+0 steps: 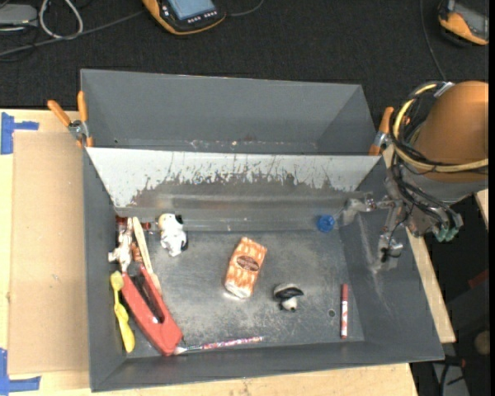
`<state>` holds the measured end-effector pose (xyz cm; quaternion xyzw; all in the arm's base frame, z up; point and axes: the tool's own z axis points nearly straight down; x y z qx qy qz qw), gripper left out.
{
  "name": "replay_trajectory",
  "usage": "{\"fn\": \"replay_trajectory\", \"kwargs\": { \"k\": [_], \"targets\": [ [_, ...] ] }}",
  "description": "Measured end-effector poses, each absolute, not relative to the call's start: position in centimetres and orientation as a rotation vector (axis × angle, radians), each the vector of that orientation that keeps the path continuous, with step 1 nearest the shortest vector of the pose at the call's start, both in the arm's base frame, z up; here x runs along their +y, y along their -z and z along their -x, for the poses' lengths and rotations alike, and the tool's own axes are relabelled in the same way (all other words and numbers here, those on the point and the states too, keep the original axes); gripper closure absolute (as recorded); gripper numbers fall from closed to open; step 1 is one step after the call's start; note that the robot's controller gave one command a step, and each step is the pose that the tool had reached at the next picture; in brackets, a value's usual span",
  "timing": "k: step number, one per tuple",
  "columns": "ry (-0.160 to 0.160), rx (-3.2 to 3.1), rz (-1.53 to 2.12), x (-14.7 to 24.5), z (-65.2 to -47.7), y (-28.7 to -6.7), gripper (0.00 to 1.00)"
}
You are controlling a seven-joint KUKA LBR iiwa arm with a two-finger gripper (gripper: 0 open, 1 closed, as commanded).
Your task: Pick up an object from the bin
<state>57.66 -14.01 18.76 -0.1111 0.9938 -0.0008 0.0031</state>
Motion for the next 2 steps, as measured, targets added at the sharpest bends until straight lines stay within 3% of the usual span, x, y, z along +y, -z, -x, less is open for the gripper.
{"fn": "replay_trajectory", "kwargs": {
  "k": [1, 2],
  "targets": [
    [-0.005, 3.083, 0.63, -8.7, -54.6, -15.9, 0.0],
    [0.0, 3.022, 0.844, -1.9, -55.2, -10.4, 0.0]
  ]
}}
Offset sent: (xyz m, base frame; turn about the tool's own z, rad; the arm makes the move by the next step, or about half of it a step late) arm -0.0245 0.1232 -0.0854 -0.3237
